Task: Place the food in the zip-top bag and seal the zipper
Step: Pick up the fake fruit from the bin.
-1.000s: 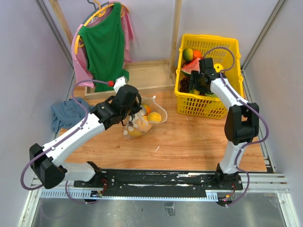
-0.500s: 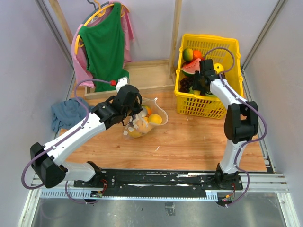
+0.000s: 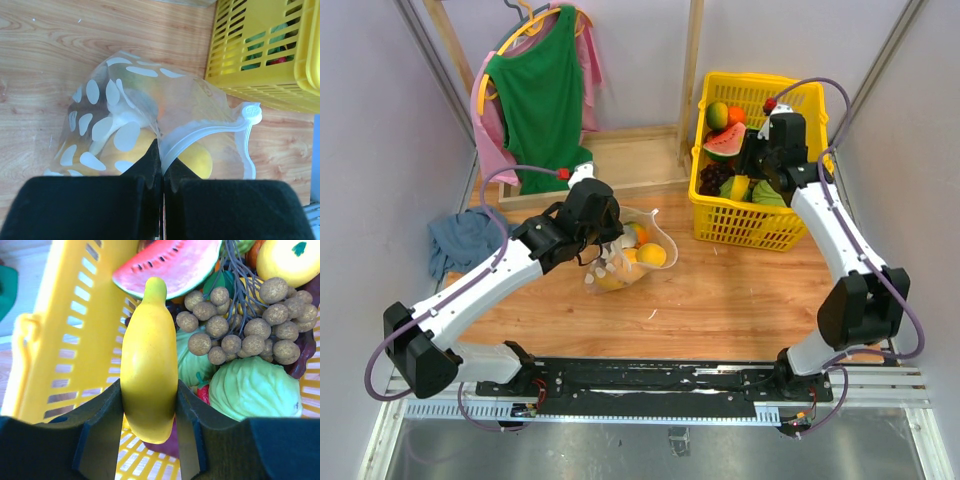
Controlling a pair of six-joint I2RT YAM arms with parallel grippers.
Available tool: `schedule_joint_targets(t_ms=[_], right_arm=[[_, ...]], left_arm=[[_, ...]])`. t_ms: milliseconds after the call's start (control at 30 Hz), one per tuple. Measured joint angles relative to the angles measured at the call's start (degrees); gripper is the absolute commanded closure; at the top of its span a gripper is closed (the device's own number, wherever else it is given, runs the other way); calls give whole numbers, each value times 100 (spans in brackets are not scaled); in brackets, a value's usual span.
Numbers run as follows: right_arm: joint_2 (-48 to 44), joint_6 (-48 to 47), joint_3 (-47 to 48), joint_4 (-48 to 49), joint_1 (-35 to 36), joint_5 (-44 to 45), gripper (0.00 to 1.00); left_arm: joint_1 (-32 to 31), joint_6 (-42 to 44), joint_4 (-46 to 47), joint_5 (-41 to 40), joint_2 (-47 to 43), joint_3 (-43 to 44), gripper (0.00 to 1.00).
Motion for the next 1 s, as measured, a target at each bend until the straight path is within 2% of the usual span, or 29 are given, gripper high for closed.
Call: schedule_joint_targets(t_ms=[400,533,767,1000], right_arm=[[-1486,33,-940,612,9,-243,76],[-2138,197,-1169,835,210,-334,76],[-3298,839,-2055,1650,1519,-284,75],[-3469,1246,-2922,2415,2844,114,75]], left_arm=[[0,15,105,144,-42,0,100],[0,-35,118,144,-42,0,100],[0,-203,153,177,-42,0,100],[0,-361,190,291,-22,0,100]])
